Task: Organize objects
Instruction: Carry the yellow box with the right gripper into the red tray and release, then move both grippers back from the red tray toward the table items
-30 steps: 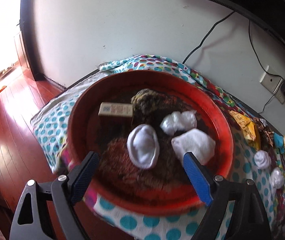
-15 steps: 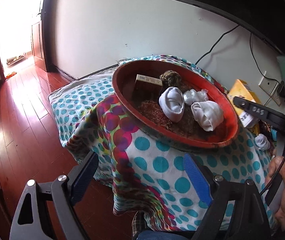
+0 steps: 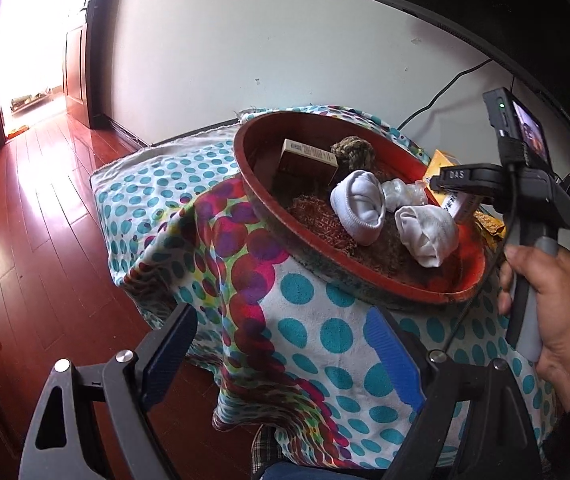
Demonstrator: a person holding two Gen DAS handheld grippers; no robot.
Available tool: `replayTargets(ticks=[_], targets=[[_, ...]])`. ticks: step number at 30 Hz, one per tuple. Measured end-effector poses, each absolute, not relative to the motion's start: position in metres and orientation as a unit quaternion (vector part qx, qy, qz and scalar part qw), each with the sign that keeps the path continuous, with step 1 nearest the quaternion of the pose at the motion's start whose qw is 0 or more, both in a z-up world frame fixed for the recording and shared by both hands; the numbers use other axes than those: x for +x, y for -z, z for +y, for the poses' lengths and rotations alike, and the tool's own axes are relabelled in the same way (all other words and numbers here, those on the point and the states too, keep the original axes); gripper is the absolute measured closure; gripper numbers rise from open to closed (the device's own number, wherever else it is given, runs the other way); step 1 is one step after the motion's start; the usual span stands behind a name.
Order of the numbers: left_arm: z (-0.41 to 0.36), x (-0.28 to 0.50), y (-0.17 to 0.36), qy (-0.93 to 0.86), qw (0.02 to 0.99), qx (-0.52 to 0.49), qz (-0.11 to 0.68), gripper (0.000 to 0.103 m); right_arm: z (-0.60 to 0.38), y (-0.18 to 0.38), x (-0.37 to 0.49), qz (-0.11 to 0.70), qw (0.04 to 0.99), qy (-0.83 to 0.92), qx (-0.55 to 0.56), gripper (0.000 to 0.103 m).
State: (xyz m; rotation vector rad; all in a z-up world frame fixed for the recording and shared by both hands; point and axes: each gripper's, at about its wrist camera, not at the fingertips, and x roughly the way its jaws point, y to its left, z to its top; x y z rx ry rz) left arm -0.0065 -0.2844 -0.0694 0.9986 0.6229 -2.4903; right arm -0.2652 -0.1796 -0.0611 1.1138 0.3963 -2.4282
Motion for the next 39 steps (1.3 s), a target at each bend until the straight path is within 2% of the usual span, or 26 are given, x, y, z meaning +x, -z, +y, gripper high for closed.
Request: replayTargets(ticks=[11,13,18,21,23,24,25,26,27,28,29,33,38,39], targets=[[-0.281,-0.01,0.074,0.886,0.184,0.363,0.224,0.014,-0.198,0.076,-0.272,0.131,0.237,0.857,0.439,0.074],[-0.279,-0.01,0.074,0.886,0.184,0.363,0.223,0.014,-0.202,0.075,-0.267,0.168,0.207,0.87,0.416,0.074],[-0.277,-0.01,0.073,0.887,0.184,0.361,0.22,0.014,-0.183,0.091,-0.279,0.154,0.176,0.869,0.437,0.074],[-0.275,-0.011,0.074,0.887,0.184,0.363,0.219,0.014,-0.177,0.093,-0.284,0.128,0.207,0.856,0.456,0.073],[-0.273,-0.013,0.074,0.889,0.181,0.363,0.213,0.014,-0.183,0.09,-0.278,0.145,0.221,0.851,0.453,0.072],[-0.271,-0.014,0.073,0.89,0.182,0.363,0.206,0.014,-0.186,0.086,-0.272,0.15,0.235,0.854,0.44,0.069],[-0.271,-0.014,0.073,0.891,0.183,0.363,0.204,0.014,-0.188,0.084,-0.268,0.153,0.244,0.853,0.435,0.06],[-0.271,-0.015,0.074,0.89,0.184,0.364,0.203,0.014,-0.19,0.084,-0.266,0.154,0.244,0.853,0.435,0.046],[-0.271,-0.015,0.074,0.889,0.183,0.366,0.204,0.014,-0.191,0.083,-0.263,0.151,0.244,0.854,0.434,0.039],[-0.27,-0.015,0.075,0.889,0.183,0.367,0.203,0.014,-0.19,0.081,-0.262,0.147,0.246,0.856,0.431,0.026],[-0.27,-0.014,0.074,0.889,0.184,0.367,0.201,0.014,-0.19,0.08,-0.26,0.143,0.249,0.857,0.428,0.023],[-0.27,-0.014,0.073,0.892,0.187,0.363,0.193,0.014,-0.183,0.067,-0.252,0.141,0.257,0.863,0.411,0.022],[-0.272,-0.009,0.067,0.898,0.198,0.346,0.185,0.014,-0.132,0.027,-0.239,0.108,0.251,0.898,0.346,0.0],[-0.27,-0.008,0.065,0.901,0.199,0.34,0.181,0.014,-0.113,0.019,-0.236,0.104,0.237,0.909,0.326,0.0]])
